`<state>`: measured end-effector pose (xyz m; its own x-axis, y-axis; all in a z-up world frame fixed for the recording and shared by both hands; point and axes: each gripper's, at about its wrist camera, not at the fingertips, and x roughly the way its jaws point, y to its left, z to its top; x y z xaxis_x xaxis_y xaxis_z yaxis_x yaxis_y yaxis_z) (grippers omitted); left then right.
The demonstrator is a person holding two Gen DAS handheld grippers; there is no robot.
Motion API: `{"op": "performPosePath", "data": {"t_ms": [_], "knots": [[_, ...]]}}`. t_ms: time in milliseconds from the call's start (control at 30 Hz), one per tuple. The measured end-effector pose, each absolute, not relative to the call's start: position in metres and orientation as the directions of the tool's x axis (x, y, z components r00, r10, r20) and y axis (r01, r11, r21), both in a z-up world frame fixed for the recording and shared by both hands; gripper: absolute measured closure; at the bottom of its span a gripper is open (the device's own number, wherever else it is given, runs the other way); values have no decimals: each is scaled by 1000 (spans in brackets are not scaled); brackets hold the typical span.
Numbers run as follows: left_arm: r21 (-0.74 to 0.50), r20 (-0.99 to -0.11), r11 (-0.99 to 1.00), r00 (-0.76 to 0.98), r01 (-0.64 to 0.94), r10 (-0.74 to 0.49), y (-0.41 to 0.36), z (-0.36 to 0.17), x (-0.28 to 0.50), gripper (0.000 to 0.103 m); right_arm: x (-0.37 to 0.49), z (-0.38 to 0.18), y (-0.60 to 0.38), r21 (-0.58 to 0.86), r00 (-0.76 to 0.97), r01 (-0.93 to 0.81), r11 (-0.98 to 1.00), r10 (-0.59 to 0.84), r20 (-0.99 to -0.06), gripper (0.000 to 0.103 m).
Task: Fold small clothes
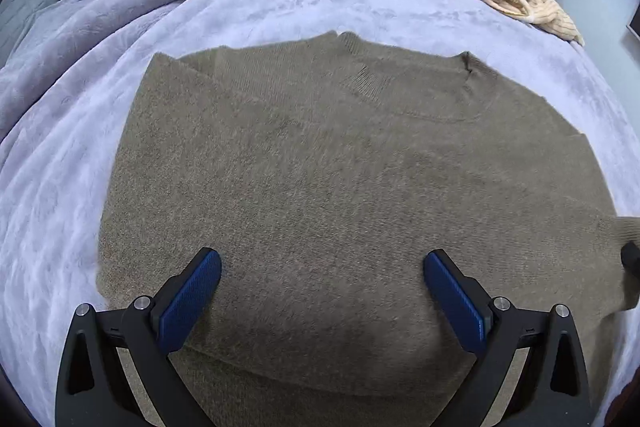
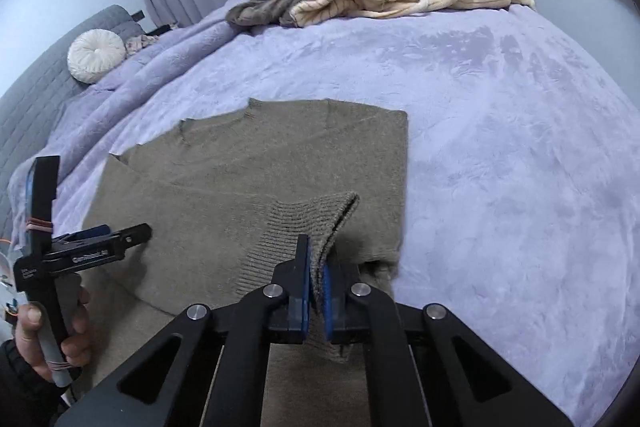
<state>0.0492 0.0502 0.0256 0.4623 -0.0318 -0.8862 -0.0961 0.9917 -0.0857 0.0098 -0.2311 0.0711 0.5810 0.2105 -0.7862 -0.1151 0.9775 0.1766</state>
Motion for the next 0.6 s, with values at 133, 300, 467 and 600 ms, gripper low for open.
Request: {"op": "performPosePath", "data": {"t_ms": [133,300,467,600], "knots": [[-107,-861,992,505,-67,-59,53,47,47,1,12,57,-235,164,546,-107,981,196,-815,98],[-87,-848,989,529,-118,-11,83,57,81,1,11,76,-232,136,577,-103,985,171,-799,90],[-100,-898,979,440,-176,-12,126,15,112,1,8,90,-224,106,603,-131,986,164,-781,58],[-81,-889,985,459,-150,-3,129,20,108,1,8,97,-213,63,613,-148,987,142,-777,54]]}}
